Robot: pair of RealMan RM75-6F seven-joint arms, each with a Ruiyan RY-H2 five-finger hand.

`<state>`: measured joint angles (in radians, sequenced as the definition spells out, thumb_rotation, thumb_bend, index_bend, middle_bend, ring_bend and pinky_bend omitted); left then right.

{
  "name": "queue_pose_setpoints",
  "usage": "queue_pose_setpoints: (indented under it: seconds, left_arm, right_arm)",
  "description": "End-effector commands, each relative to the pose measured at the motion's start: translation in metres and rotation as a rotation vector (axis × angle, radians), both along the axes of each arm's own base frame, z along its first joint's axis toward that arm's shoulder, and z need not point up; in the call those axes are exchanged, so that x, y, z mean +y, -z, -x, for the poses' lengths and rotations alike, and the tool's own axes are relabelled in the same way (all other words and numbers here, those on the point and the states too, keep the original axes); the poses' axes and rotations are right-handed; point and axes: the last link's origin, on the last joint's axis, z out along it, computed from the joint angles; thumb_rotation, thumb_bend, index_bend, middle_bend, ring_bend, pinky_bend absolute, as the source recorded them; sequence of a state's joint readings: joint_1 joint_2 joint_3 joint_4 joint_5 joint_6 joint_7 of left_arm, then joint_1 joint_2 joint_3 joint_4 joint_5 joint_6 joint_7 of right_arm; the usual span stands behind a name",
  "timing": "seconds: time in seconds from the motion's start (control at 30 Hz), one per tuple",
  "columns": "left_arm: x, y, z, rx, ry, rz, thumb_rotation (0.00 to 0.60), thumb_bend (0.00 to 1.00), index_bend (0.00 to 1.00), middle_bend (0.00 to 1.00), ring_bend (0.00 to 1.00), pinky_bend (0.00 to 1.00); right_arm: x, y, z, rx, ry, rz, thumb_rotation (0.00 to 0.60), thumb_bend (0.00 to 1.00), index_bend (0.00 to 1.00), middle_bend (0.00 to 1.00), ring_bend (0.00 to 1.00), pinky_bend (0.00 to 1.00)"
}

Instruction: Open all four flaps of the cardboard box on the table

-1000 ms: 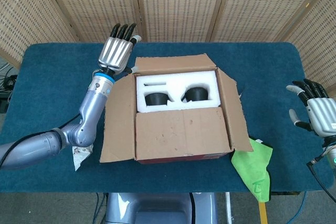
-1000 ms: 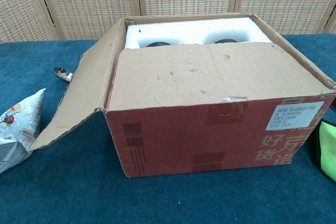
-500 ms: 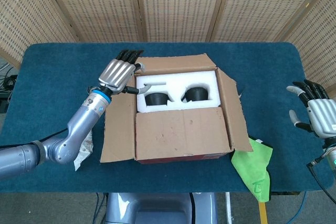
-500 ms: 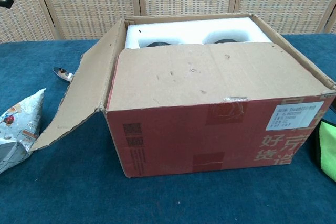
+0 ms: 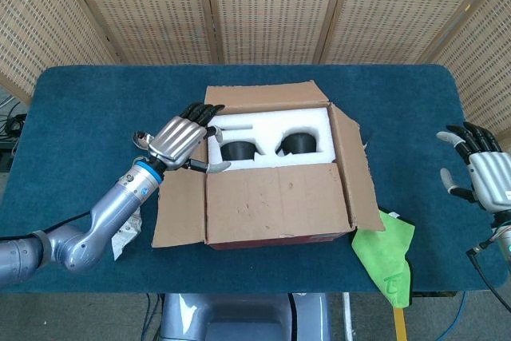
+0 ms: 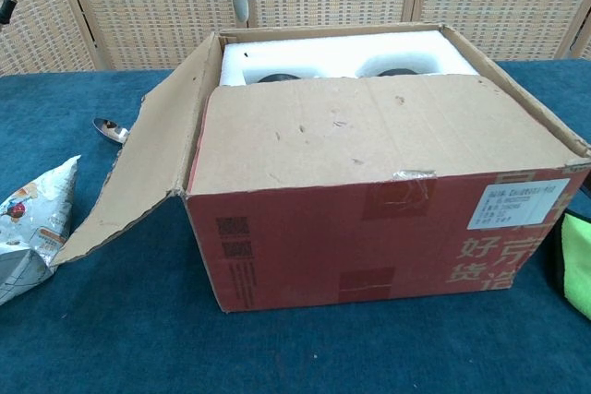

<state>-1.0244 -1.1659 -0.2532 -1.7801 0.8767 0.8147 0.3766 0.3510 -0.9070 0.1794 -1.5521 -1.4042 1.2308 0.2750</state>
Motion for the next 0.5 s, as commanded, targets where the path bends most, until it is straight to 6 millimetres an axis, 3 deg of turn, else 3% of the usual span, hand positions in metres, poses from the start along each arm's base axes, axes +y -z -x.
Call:
queue_pose_setpoints:
  seconds: [0.03, 0.5]
  left_arm:
    - [-0.008, 0.006, 0.006, 0.007, 0.024, 0.009, 0.097, 0.17, 0.37, 0.00, 0.00, 0.00]
    - [-0.018, 0.029, 0.013, 0.022, 0.025, 0.061, 0.091, 0.14, 0.37, 0.00, 0.00, 0.00]
  right_arm:
    - [0.000, 0.000, 0.000, 0.000, 0.000, -0.001, 0.600, 0.50, 0.18, 0.14, 0.00, 0.06]
    - [0.002, -0.002, 0.004, -0.005, 0.005, -0.001, 0.600, 0.50, 0.18, 0.14, 0.00, 0.06]
